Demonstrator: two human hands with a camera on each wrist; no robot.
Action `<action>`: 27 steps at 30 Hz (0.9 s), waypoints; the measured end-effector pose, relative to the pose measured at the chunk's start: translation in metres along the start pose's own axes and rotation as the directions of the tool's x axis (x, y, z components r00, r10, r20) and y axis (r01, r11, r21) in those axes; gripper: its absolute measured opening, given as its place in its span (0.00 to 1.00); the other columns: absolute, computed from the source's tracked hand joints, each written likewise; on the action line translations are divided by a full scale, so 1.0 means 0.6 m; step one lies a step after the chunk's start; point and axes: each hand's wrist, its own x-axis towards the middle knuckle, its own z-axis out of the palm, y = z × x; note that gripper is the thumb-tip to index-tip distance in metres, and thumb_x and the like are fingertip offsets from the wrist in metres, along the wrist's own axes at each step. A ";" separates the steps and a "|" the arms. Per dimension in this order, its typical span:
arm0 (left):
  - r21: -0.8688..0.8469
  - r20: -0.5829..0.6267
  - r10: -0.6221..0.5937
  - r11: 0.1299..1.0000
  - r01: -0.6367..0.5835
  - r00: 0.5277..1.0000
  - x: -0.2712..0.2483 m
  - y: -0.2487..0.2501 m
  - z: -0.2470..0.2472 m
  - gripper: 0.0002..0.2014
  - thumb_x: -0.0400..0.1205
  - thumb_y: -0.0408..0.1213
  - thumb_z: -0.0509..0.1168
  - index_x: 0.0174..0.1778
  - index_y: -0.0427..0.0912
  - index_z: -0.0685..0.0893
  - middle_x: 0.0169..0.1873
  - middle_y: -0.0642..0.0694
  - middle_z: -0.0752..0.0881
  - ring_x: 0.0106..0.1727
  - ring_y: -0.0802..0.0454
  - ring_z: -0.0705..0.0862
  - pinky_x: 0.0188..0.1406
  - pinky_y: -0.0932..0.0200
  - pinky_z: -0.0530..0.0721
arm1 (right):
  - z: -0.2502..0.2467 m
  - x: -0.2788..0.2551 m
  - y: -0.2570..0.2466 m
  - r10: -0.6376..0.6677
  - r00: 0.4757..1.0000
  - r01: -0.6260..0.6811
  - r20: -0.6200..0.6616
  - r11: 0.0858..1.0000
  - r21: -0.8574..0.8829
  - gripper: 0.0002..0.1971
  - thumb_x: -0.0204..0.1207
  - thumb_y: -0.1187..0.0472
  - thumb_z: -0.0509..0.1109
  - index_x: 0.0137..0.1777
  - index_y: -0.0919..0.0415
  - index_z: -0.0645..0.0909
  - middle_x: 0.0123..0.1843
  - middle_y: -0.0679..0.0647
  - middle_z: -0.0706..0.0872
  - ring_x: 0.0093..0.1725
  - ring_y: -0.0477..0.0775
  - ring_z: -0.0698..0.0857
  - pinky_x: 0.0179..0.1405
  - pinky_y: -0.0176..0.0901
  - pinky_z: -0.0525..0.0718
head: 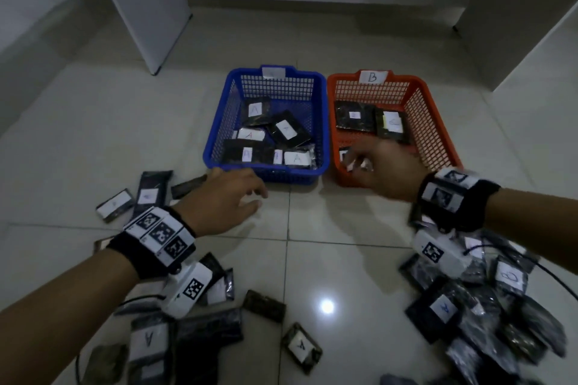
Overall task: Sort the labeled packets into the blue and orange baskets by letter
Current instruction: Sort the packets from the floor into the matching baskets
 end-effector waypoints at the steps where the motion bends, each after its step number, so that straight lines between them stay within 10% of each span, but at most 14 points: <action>1: -0.031 0.001 0.001 1.000 -0.001 1.000 -0.013 -0.006 0.001 0.07 0.84 0.44 0.67 0.56 0.52 0.86 0.51 0.60 0.83 0.49 0.64 0.80 0.53 0.64 0.74 | 0.023 -0.005 -0.022 -0.075 0.995 0.076 0.070 0.997 -0.005 0.06 0.77 0.63 0.73 0.52 0.55 0.87 0.52 0.48 0.87 0.47 0.47 0.85 0.51 0.49 0.87; 6: -0.050 0.170 -0.194 0.978 0.205 0.966 -0.085 -0.037 0.012 0.07 0.82 0.45 0.68 0.55 0.55 0.83 0.49 0.58 0.82 0.46 0.62 0.81 0.47 0.64 0.79 | 0.147 -0.036 -0.115 -0.177 0.857 0.177 0.484 0.983 0.046 0.11 0.80 0.48 0.69 0.60 0.47 0.83 0.58 0.44 0.85 0.51 0.44 0.83 0.53 0.47 0.86; 11: 0.210 0.287 -0.392 0.916 0.342 0.874 -0.152 -0.055 0.042 0.19 0.80 0.57 0.68 0.64 0.55 0.79 0.58 0.54 0.82 0.55 0.53 0.81 0.52 0.55 0.82 | 0.264 -0.108 -0.178 -0.238 0.741 0.261 0.628 0.964 0.057 0.25 0.79 0.40 0.69 0.70 0.53 0.75 0.64 0.51 0.78 0.58 0.53 0.79 0.50 0.47 0.80; 15: 0.133 0.279 -0.444 0.896 0.424 0.851 -0.178 -0.064 0.052 0.21 0.77 0.60 0.70 0.64 0.61 0.76 0.55 0.60 0.84 0.50 0.58 0.80 0.45 0.58 0.78 | 0.302 -0.127 -0.195 -0.241 0.756 0.271 0.609 0.961 0.044 0.24 0.78 0.47 0.71 0.70 0.55 0.71 0.67 0.53 0.72 0.63 0.56 0.75 0.53 0.55 0.83; 27: -0.288 0.201 -0.323 0.883 0.372 0.925 -0.169 -0.053 0.029 0.07 0.83 0.47 0.70 0.51 0.50 0.81 0.42 0.54 0.84 0.39 0.51 0.86 0.35 0.64 0.82 | 0.245 -0.056 -0.152 -0.074 0.854 -0.124 0.515 0.933 0.339 0.23 0.62 0.59 0.86 0.34 0.51 0.70 0.34 0.44 0.80 0.33 0.44 0.77 0.35 0.43 0.79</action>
